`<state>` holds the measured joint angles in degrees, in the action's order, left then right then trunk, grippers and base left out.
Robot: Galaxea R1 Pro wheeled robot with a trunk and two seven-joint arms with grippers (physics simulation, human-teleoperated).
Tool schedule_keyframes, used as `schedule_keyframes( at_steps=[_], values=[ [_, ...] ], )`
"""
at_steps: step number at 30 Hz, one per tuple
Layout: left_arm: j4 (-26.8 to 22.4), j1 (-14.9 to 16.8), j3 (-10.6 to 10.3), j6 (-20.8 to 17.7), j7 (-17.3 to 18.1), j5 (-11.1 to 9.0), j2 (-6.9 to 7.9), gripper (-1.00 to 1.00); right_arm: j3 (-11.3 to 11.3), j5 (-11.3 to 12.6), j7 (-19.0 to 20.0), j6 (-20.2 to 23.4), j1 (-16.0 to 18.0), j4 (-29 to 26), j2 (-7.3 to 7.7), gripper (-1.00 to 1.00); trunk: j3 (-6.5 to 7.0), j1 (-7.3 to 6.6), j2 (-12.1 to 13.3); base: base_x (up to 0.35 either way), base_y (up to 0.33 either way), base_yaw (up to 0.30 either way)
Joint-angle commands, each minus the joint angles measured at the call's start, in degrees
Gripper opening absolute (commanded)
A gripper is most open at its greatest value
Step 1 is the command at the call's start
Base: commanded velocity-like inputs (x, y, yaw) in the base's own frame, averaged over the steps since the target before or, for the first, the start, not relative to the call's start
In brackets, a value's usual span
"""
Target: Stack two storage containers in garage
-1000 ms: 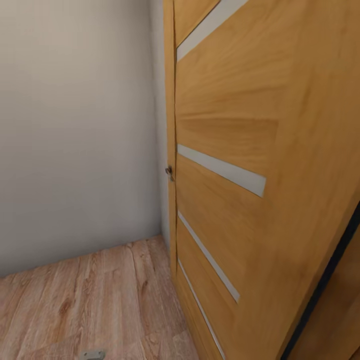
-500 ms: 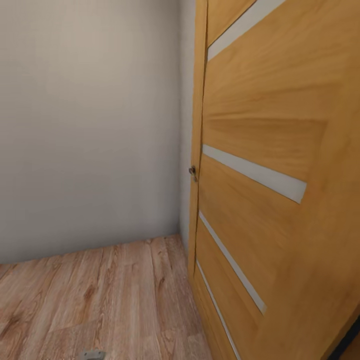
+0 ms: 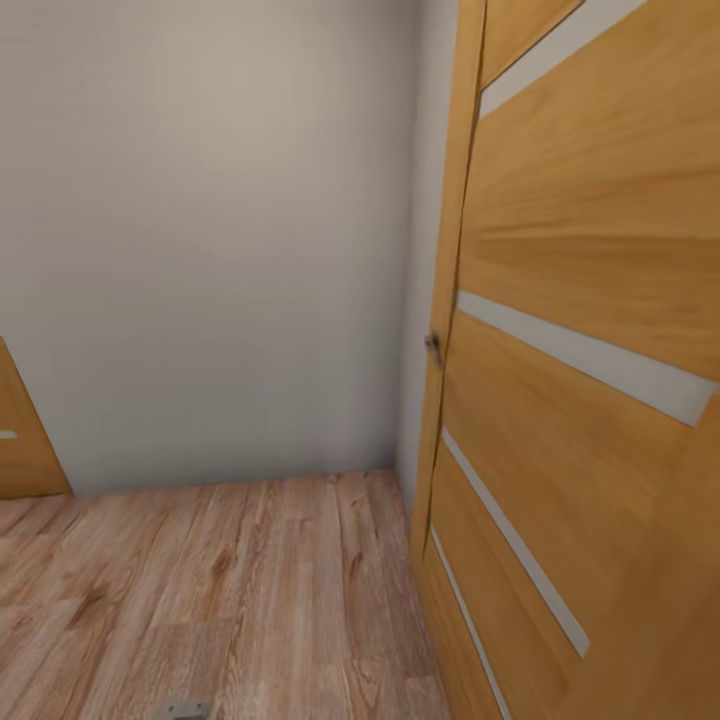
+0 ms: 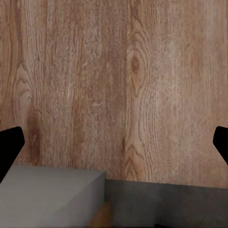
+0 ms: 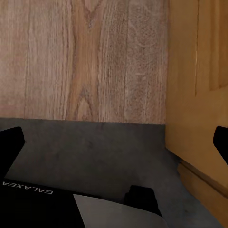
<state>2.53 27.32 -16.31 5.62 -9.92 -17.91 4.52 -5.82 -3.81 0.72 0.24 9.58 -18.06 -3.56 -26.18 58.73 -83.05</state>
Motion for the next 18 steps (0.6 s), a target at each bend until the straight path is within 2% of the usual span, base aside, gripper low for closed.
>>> schedule_keyframes(
  at_steps=[1,18],
  values=[
    [0.2,0.1,-0.5,0.4,0.0,-0.5,-0.04,1.00,0.0,-0.4,0.1,0.0,0.0,0.0,0.02,1.00,-0.06,0.00,0.0,0.000,0.000,0.282],
    [0.2,0.1,-0.5,0.4,0.0,-0.5,-0.04,1.00,0.0,-0.4,0.1,0.0,0.0,0.0,0.04,1.00,-0.06,0.00,0.0,0.000,0.000,0.280]
  ],
)
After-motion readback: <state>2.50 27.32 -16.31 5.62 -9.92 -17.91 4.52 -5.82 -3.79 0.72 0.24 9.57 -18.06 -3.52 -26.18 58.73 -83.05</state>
